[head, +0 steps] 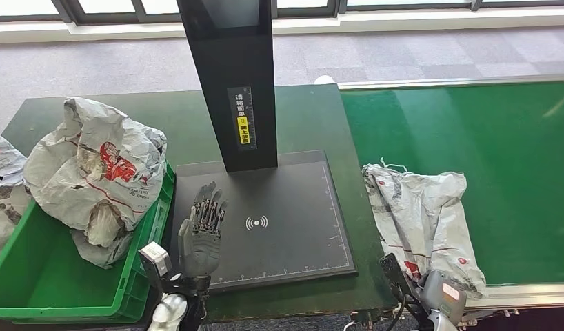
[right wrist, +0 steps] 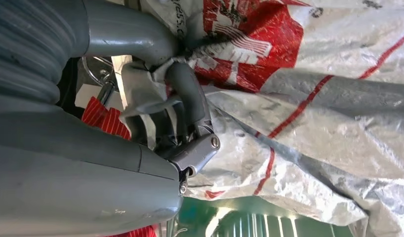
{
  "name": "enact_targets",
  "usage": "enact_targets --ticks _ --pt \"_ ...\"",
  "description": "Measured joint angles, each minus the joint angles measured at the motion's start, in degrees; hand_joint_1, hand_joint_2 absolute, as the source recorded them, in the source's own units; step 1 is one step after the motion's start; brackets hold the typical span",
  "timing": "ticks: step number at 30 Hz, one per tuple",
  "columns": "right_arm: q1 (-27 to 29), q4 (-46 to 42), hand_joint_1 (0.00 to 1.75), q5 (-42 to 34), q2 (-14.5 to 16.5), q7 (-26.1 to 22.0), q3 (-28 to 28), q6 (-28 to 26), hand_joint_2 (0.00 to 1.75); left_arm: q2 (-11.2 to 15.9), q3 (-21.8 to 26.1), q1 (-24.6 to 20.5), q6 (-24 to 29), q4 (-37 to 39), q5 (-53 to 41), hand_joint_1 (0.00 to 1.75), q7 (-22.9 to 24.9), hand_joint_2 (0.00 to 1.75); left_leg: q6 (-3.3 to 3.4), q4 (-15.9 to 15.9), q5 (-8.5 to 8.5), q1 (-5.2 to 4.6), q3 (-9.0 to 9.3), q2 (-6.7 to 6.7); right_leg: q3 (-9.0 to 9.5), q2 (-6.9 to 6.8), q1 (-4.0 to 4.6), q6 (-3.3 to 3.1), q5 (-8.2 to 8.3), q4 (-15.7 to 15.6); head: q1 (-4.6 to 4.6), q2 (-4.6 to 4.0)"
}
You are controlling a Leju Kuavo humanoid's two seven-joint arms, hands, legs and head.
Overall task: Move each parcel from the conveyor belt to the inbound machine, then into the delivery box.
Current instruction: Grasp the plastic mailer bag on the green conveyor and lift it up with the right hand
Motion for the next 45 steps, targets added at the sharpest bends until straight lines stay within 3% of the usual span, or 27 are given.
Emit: enact_targets --ticks 17,21,28,30,32,37,41,45 --pt "2.1 -5.7 1.75 -4.2 2.4 -3.9 -2.1 -5.1 1.75 -0.3 0.4 -4.1 -0.3 -1.3 -2.0 0.00 1.8 0.00 0.00 0.0 0.01 0.00 -0.07 -0.03 -0.05 -0.01 -0.02 -0.01 0.01 0.0 0.00 0.00" --pt "2.7 -10.0 1.75 -18.0 3.0 -14.8 -2.1 -13.8 1.75 -0.3 0.4 -4.1 1.0 -1.4 -2.6 0.00 1.1 0.00 0.00 0.0 0.01 0.00 -0.10 -0.04 -0.07 -0.02 -0.05 -0.01 0.00 0.0 -0.02 0.00" --pt "5.1 -22.8 1.75 -49.0 3.5 -34.2 0.9 -11.4 1.75 -0.3 0.4 -4.0 2.2 -2.6 -2.8 0.00 0.5 0.00 0.01 0.0 0.00 -0.01 -0.13 -0.11 -0.10 -0.07 -0.06 0.00 0.00 0.0 -0.02 0.00" --pt "7.6 -28.2 1.75 -56.5 3.6 -38.0 3.3 -11.8 1.75 -0.3 0.4 -4.0 2.3 -2.5 -2.8 0.00 0.7 0.00 0.01 0.0 0.00 -0.01 -0.18 -0.20 -0.08 -0.15 -0.05 0.00 -0.02 0.0 -0.01 0.00" --pt "10.0 -33.8 1.75 -59.3 3.7 -39.5 7.3 -13.7 1.75 -0.3 0.4 -4.0 2.4 -2.3 -2.8 0.00 0.6 0.00 -0.01 0.0 -0.01 0.00 -0.21 -0.15 -0.11 -0.08 -0.04 0.00 -0.02 0.1 0.00 0.00" --pt "11.3 -43.0 1.75 -55.1 2.4 -39.9 22.6 -18.6 1.75 -0.3 0.4 -4.6 2.3 -1.0 -1.9 0.00 -0.8 0.00 -0.04 0.0 -0.01 0.01 -0.16 0.04 -0.16 0.13 0.00 -0.02 -0.02 0.1 -0.01 0.00" --pt "9.2 -43.1 1.75 -54.0 1.5 -39.8 33.5 -15.7 1.75 -0.3 0.4 -5.0 2.2 0.5 -0.8 0.00 -2.1 0.00 -0.06 0.0 0.03 0.06 -0.13 0.04 -0.13 0.13 0.01 -0.04 0.00 0.1 -0.01 0.00" --pt "7.6 -41.3 1.75 -53.5 0.9 -39.8 39.7 -14.5 1.75 -0.3 0.4 -5.1 2.2 1.4 -0.6 0.00 -2.2 0.00 -0.05 0.0 0.07 0.07 -0.12 -0.06 -0.08 0.01 -0.01 -0.04 0.01 0.1 -0.02 0.00"
